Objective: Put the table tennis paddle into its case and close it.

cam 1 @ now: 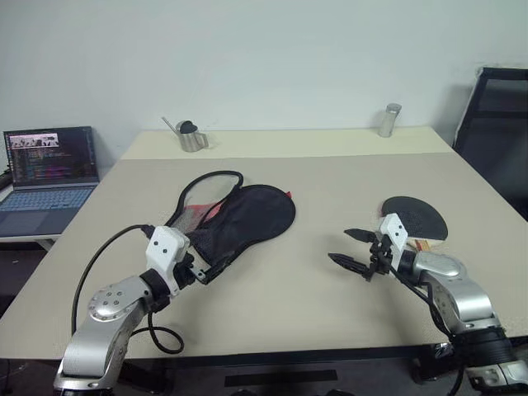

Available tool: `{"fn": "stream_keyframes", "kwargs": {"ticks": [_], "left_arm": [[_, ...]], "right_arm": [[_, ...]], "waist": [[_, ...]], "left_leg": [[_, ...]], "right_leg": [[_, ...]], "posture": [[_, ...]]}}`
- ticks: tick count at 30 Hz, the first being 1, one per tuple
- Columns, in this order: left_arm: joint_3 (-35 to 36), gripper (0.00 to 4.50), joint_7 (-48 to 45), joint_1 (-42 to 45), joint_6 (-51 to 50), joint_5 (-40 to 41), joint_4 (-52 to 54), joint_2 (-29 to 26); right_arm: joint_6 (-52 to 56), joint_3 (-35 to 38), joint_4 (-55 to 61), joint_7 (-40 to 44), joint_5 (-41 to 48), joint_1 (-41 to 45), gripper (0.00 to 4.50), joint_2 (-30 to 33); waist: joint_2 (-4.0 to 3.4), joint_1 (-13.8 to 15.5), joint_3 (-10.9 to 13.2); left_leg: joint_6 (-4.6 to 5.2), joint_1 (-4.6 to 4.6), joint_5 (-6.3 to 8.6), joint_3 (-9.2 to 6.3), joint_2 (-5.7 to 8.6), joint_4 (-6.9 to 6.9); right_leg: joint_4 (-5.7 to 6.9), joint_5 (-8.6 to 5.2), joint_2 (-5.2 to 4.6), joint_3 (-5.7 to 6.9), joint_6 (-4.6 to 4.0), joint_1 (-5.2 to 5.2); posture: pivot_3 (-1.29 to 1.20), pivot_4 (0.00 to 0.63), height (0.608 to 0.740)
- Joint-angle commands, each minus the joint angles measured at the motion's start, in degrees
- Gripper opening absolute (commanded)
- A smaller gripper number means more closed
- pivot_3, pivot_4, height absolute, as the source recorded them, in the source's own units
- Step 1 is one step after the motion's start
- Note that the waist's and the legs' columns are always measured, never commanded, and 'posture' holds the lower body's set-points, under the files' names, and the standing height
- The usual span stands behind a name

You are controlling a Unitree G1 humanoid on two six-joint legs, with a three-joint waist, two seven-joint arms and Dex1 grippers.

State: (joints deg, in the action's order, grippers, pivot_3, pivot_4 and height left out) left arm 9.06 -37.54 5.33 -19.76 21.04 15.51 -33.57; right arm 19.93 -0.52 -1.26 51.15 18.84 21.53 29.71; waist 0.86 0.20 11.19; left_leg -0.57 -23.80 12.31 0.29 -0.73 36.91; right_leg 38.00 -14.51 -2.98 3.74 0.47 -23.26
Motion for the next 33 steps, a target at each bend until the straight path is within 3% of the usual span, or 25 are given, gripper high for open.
{"fn": "stream_keyframes", "kwargs": {"ticks": [1,9,18,33], "left_arm": [[0.3,4.50,-0.6,1.8,0.5,0.0,-1.0,-0.4],[-1.1,4.50,-4.1,4.3,0.7,1.2,-4.1,-0.1],[3.5,4.50,-10.0,5.1,-0.9,5.2,-9.2,-4.1],[2.7,4.50,-10.0,10.0,-8.9,5.1,-22.2,-4.6]], "right_arm": [[1.7,2.4,4.2,-0.3,1.4,-0.9,4.46,2.1],[7.5,2.2,12.4,-1.2,5.1,-2.0,4.46,2.1],[10.7,-1.6,18.2,-4.3,6.1,3.7,4.46,-1.3],[13.3,-0.3,22.3,-1.1,10.6,5.0,4.46,2.9]], "waist": [[0.00,0.0,0.0],[0.02,0.2,0.0],[0.08,0.0,0.0],[0.19,0.2,0.0]], "left_leg": [[0.00,0.00,0.00,0.00,0.00,0.00],[0.00,0.00,0.00,0.00,0.00,0.02],[0.00,0.00,0.00,-0.03,-0.03,0.03],[0.00,-0.02,0.00,-0.07,-0.02,0.02]], "right_leg": [[0.00,0.00,0.00,0.00,0.00,0.00],[0.01,0.00,0.00,0.00,0.01,-0.01],[0.03,0.00,0.01,0.03,0.01,-0.02],[0.01,0.00,-0.03,0.08,0.01,-0.02]], "posture": [[0.00,0.150,0.740],[0.00,0.150,0.740],[0.00,0.150,0.740],[0.00,0.150,0.740]]}}
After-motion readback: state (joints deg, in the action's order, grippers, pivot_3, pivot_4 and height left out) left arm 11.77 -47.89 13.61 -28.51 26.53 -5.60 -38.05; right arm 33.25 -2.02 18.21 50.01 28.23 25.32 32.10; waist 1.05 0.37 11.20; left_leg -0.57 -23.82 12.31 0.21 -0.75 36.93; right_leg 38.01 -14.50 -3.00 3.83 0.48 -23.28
